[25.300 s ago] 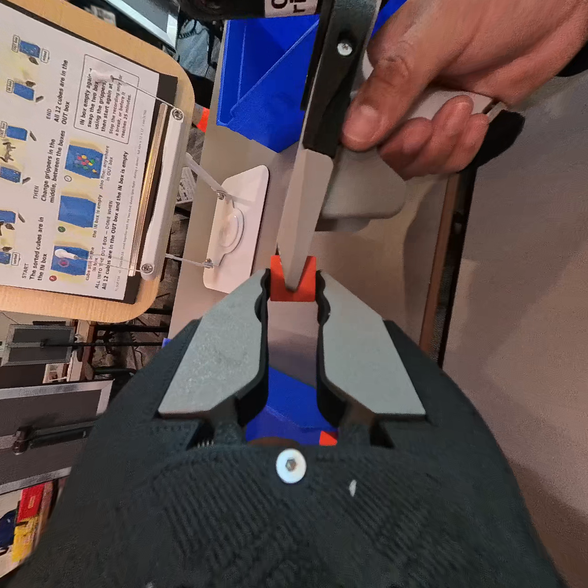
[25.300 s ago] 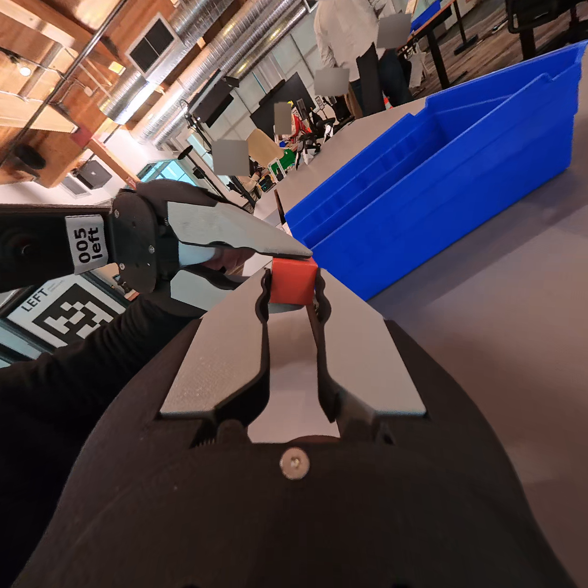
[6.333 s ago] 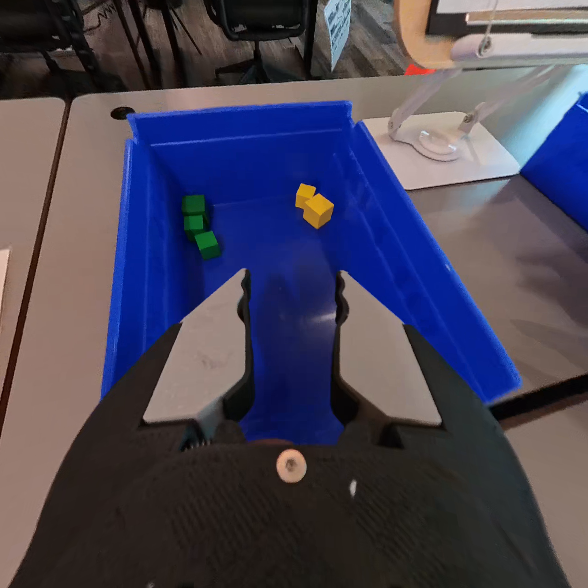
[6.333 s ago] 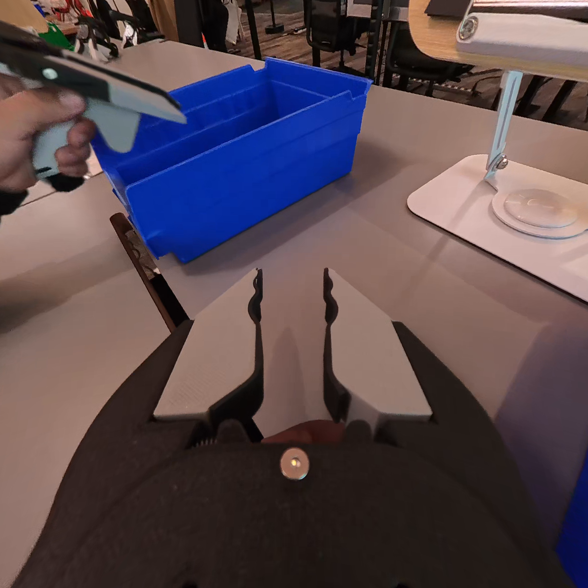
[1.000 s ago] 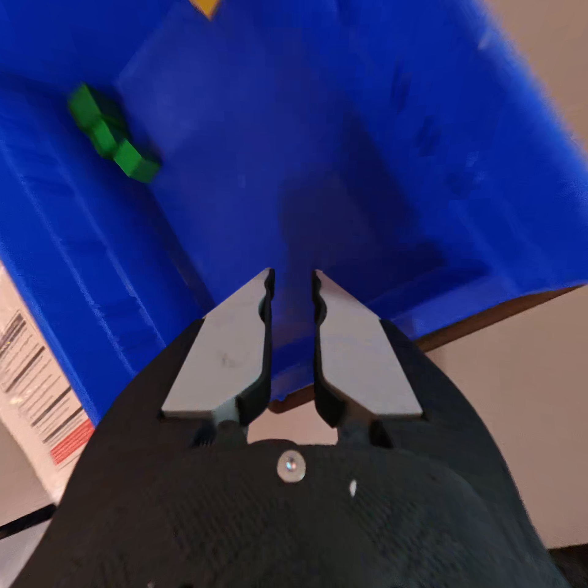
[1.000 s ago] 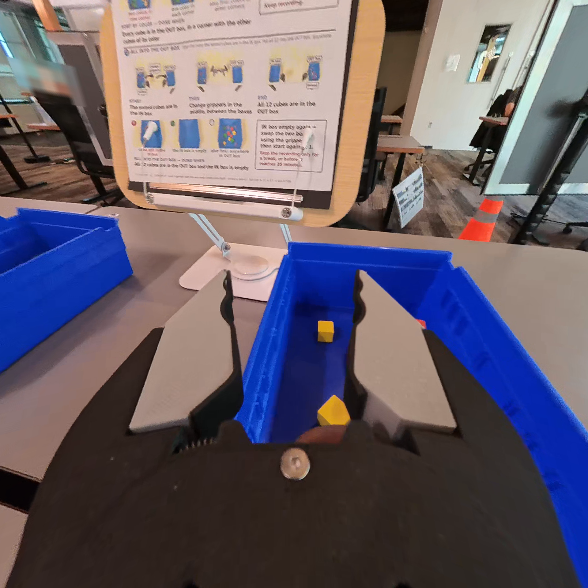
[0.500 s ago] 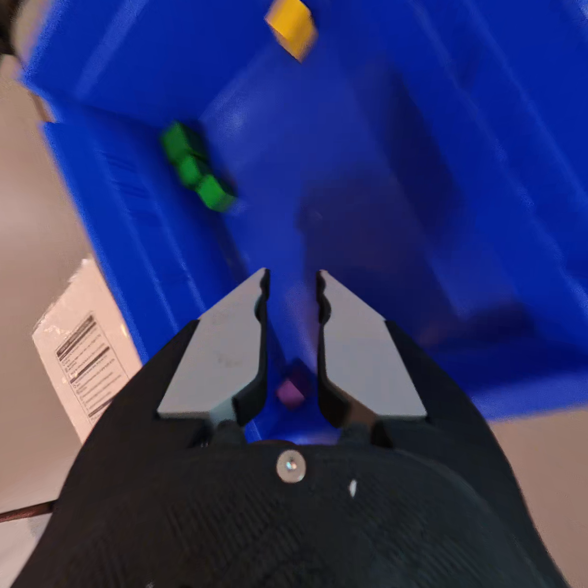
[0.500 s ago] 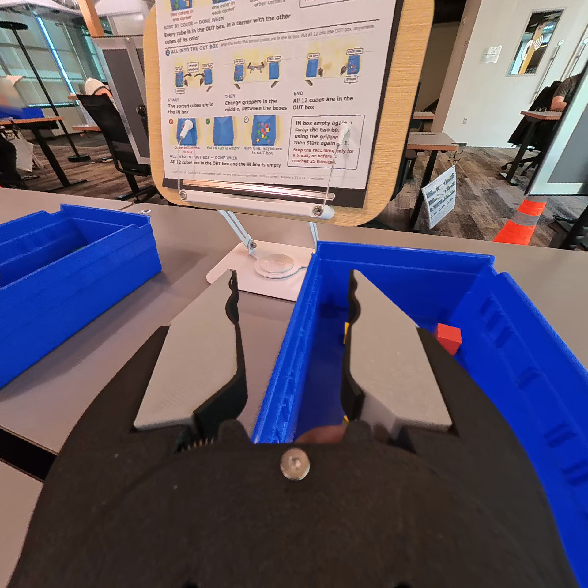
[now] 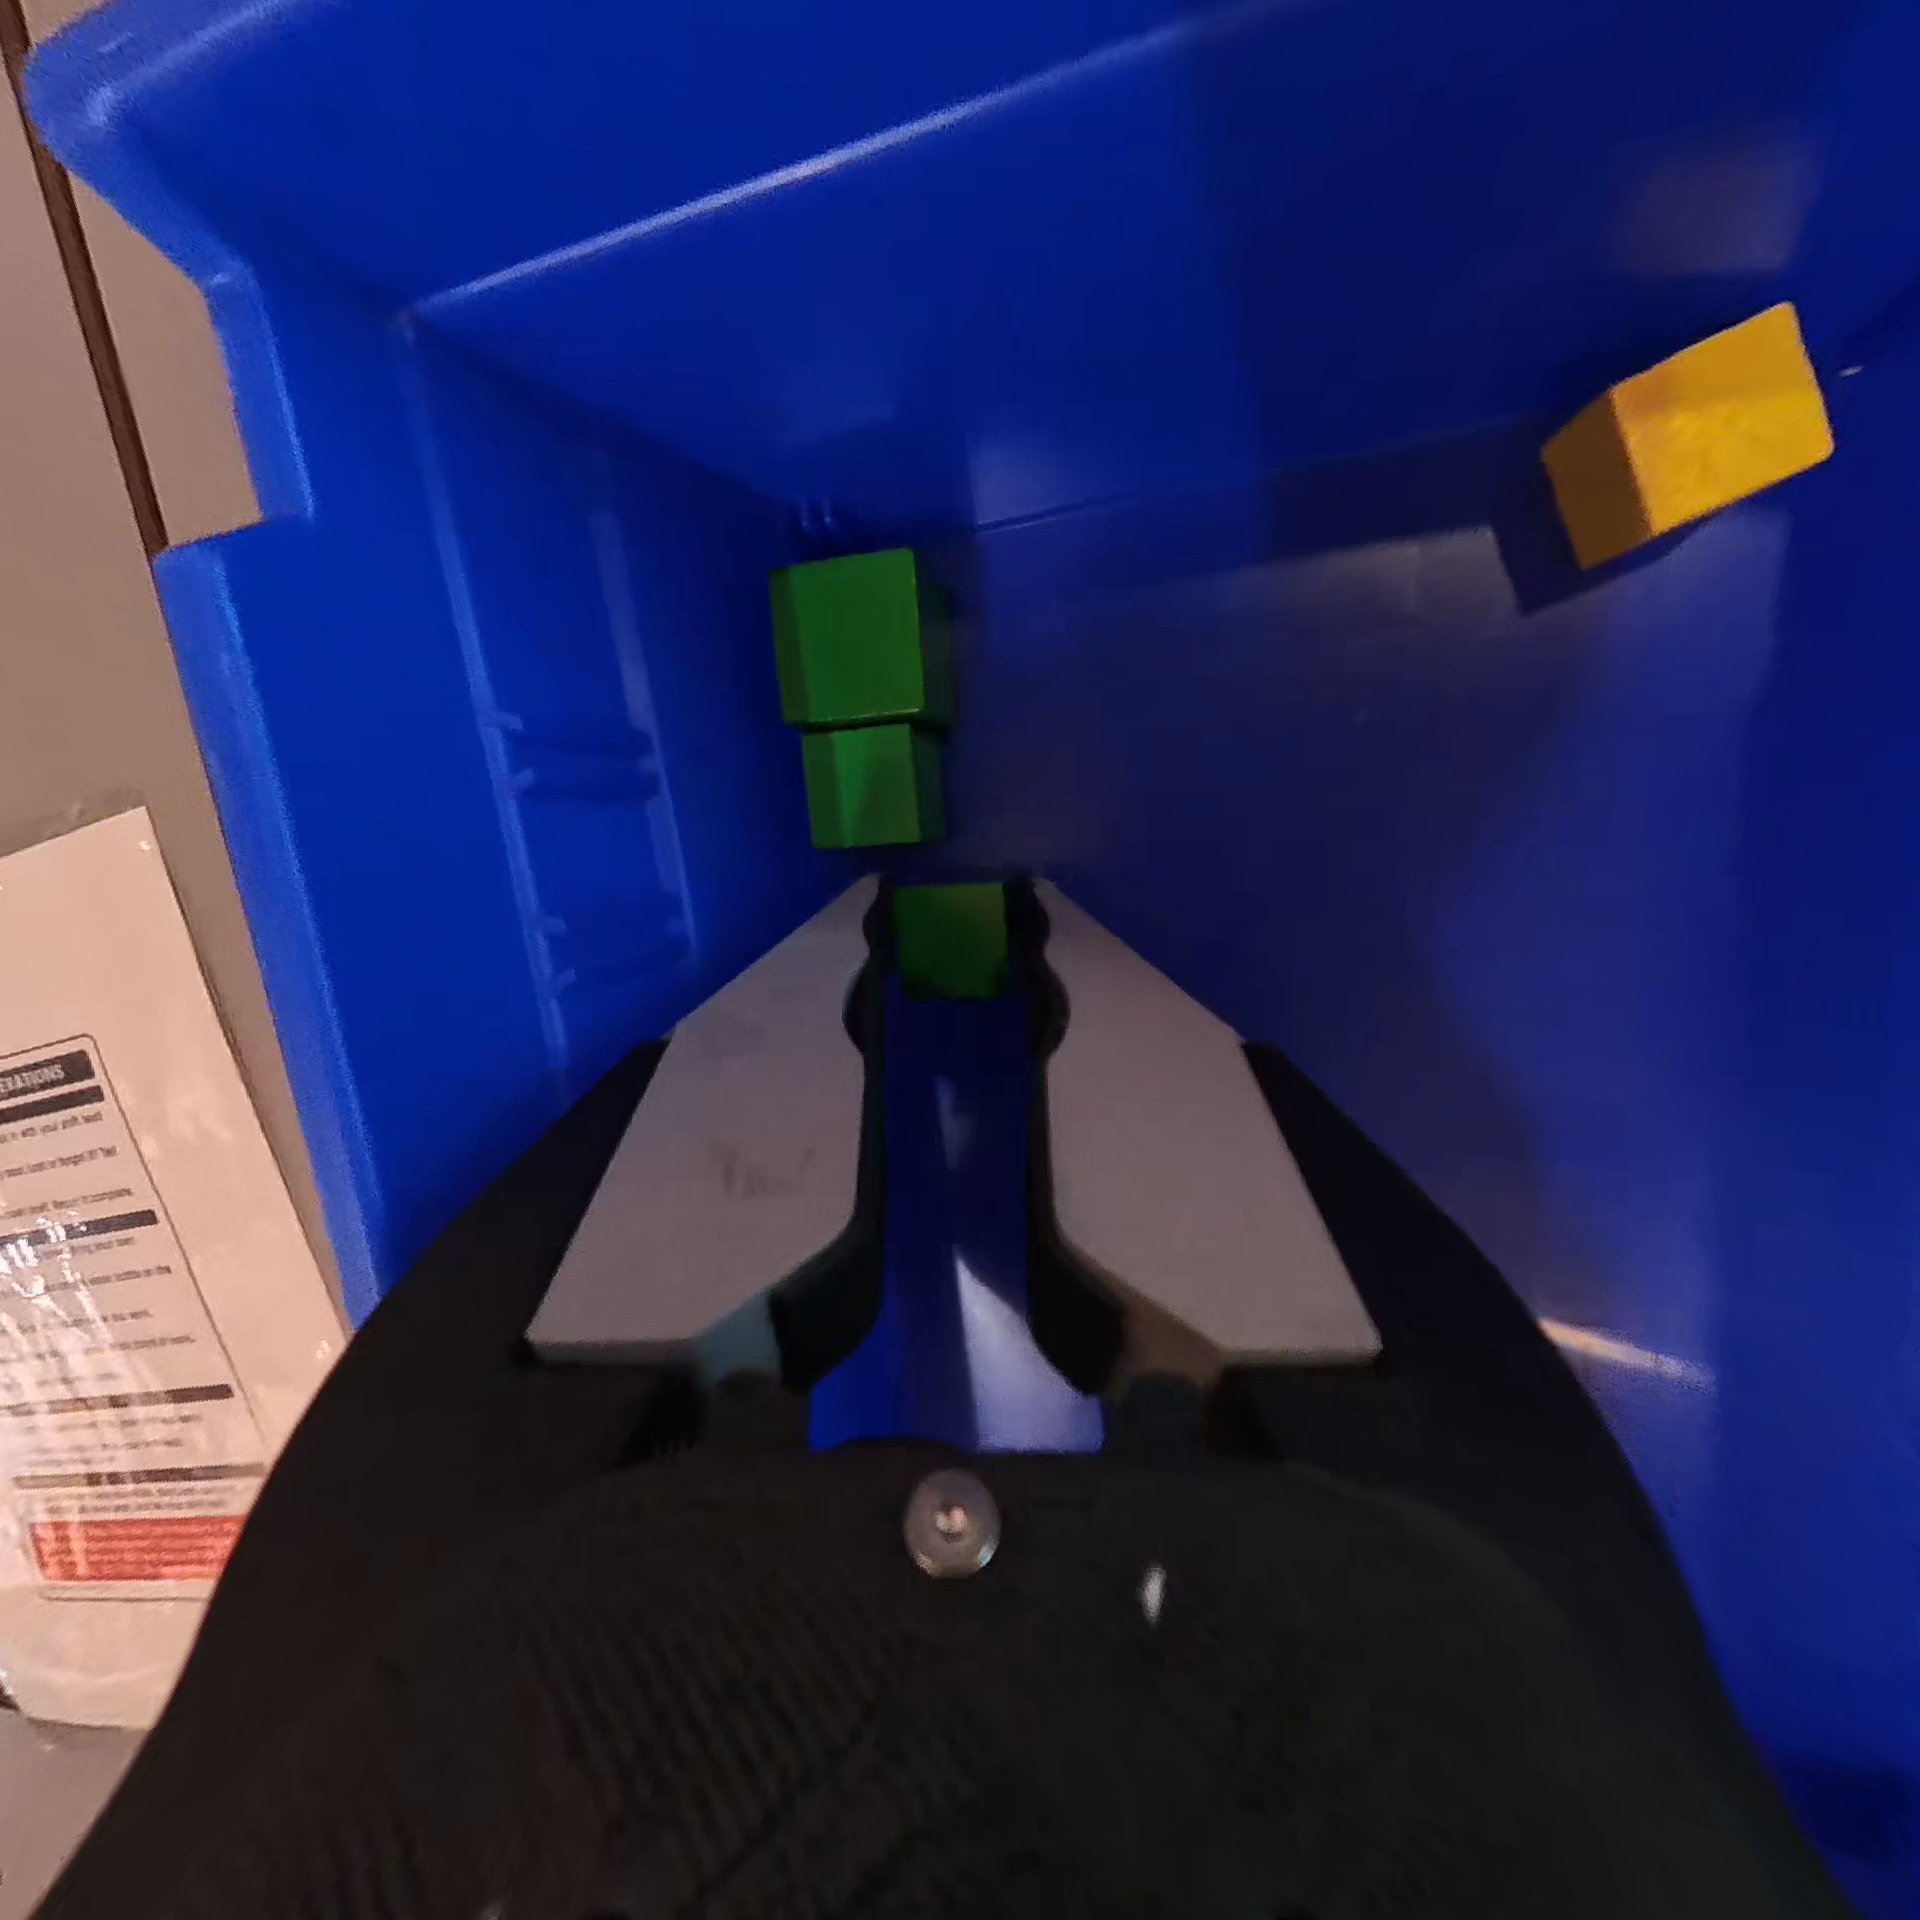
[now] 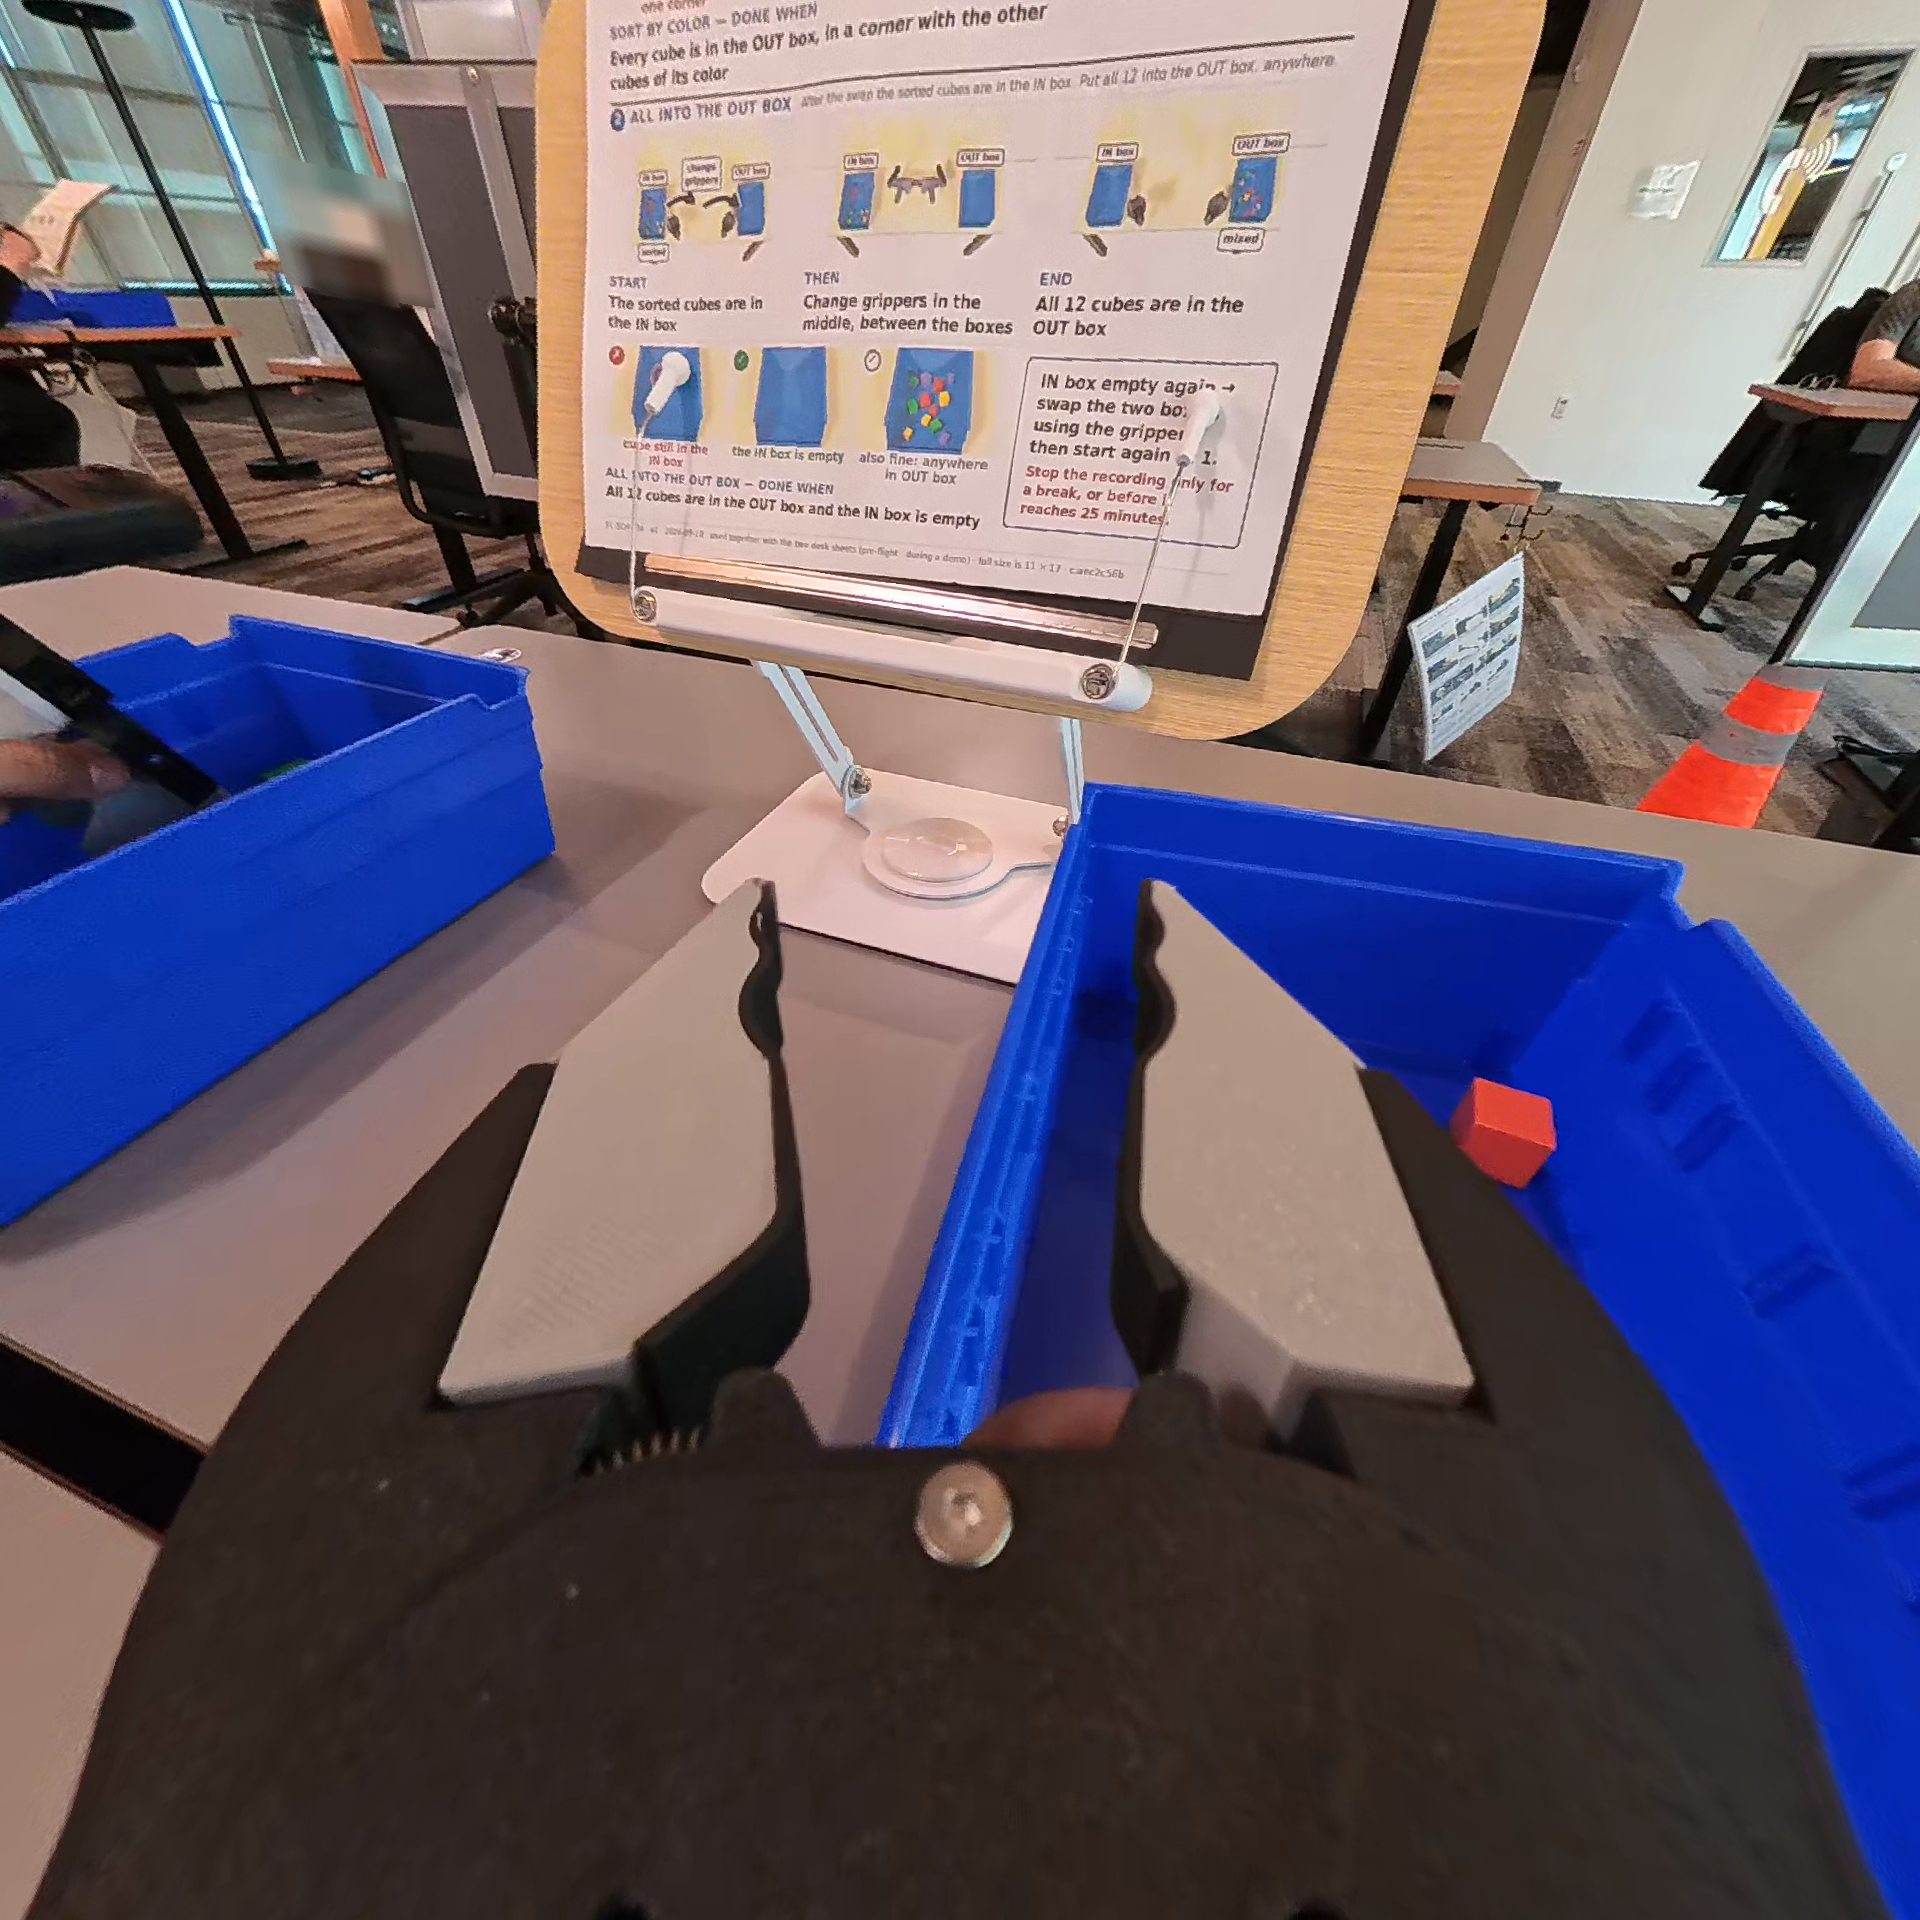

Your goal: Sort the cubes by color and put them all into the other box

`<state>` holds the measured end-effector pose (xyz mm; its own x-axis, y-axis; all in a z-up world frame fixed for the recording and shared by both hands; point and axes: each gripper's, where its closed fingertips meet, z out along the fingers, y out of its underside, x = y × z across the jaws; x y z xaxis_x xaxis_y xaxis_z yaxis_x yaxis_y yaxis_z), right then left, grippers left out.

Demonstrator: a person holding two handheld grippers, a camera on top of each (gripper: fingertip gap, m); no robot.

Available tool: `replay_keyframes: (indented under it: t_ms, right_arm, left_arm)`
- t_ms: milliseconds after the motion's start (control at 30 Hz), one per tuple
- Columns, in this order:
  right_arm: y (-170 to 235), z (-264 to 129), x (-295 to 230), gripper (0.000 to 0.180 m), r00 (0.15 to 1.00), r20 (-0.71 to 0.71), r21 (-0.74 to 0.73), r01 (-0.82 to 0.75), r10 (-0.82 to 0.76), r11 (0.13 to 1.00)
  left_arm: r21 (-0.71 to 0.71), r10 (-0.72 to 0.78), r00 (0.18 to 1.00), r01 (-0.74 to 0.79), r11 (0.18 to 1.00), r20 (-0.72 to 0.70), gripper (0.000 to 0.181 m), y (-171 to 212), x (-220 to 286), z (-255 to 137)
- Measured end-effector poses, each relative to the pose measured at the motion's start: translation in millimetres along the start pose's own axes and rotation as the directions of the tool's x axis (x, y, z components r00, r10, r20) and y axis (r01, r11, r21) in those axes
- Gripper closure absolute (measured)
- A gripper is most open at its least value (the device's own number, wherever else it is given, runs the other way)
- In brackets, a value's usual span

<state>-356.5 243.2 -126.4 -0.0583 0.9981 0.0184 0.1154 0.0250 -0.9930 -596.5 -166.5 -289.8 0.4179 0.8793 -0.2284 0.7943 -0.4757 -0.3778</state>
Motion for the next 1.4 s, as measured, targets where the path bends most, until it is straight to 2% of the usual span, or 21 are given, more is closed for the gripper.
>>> replay_keyframes:
  t_ms: [133,233,267,300,367,400,433,467,533,567,633,733,833,900,1000,1033,1100,1233,1400]
  right_arm:
    - [1,1,-19,0.114,0.994,0.105,-0.007,-0.037,0.038,0.999]
    - [-9,-6,-53,0.127,0.946,0.311,0.018,-0.098,0.088,0.995]
    - [-16,-11,-57,0.128,0.938,0.337,0.056,-0.101,0.077,0.993]
    - [-24,-16,-59,0.127,0.937,0.345,0.098,-0.094,0.055,0.991]
    - [-39,-30,-70,0.129,0.909,0.416,0.171,-0.117,0.036,0.978]
    - [-47,-41,-83,0.131,0.854,0.516,0.181,-0.178,0.061,0.967]
    - [-51,-52,-98,0.134,0.759,0.641,0.143,-0.264,0.114,0.954]
    - [-54,-62,-112,0.136,0.627,0.757,0.063,-0.346,0.181,0.936]
    - [-52,-78,-132,0.126,0.356,0.884,-0.141,-0.417,0.304,0.898]
    - [-48,-83,-141,0.122,0.264,0.902,-0.217,-0.408,0.342,0.887]
    - [-37,-86,-157,0.116,0.192,0.904,-0.298,-0.36,0.382,0.884]
    - [-30,-90,-178,0.115,0.081,0.898,-0.384,-0.335,0.432,0.861]
    - [-29,-94,-190,0.118,-0.015,0.886,-0.442,-0.329,0.463,0.835]
    - [-28,-95,-194,0.125,-0.036,0.882,-0.455,-0.324,0.47,0.83]
    - [-29,-93,-193,0.152,-0.056,0.876,-0.467,-0.346,0.479,0.813]
    - [-30,-93,-191,0.152,-0.063,0.874,-0.47,-0.352,0.481,0.809]
    - [-28,-92,-189,0.153,-0.053,0.875,-0.469,-0.346,0.482,0.813]
    - [-27,-86,-186,0.153,0.026,0.889,-0.42,-0.349,0.457,0.838]
    - [-32,-89,-182,0.153,0.085,0.913,-0.348,-0.349,0.4,0.87]
  left_arm:
    - [0.075,0.022,0.997,-0.016,0.997,-0.08,0.161,-6,14,-23]
    - [0.295,0.192,0.951,-0.116,0.948,-0.241,0.161,-25,63,-80]
    - [0.362,0.287,0.918,-0.178,0.915,-0.274,0.161,-25,83,-103]
    - [0.454,0.427,0.851,-0.264,0.851,-0.306,0.161,-22,110,-129]
    - [0.638,0.688,0.681,-0.419,0.646,-0.249,0.161,-4,158,-181]
    - [0.709,0.787,0.581,-0.464,0.531,-0.209,0.161,10,182,-205]
    - [0.779,0.869,0.466,-0.477,0.406,-0.167,0.161,28,206,-230]
    - [0.833,0.919,0.383,-0.477,0.281,-0.09,0.162,42,224,-252]
    - [0.871,0.949,0.307,-0.483,0.089,0.073,0.162,59,248,-284]
    - [0.879,0.95,0.286,-0.477,0.03,0.123,0.162,66,258,-297]
    - [0.89,0.946,0.268,-0.453,-0.045,0.184,0.162,75,272,-317]
    - [0.897,0.938,0.261,-0.432,-0.097,0.227,0.162,82,287,-335]
    - [0.879,0.926,0.252,-0.456,-0.141,0.28,0.162,85,301,-337]
    - [0.872,0.924,0.244,-0.464,-0.156,0.295,0.162,86,309,-335]
    - [0.869,0.925,0.231,-0.467,-0.167,0.302,0.162,89,319,-332]
    - [0.867,0.917,0.244,-0.468,-0.173,0.315,0.162,87,320,-333]
    - [0.866,0.915,0.253,-0.471,-0.168,0.315,0.162,86,322,-332]
    - [0.864,0.903,0.298,-0.484,-0.136,0.309,0.162,80,322,-326]
    - [0.879,0.87,0.424,-0.476,-0.023,0.252,0.145,72,304,-320]
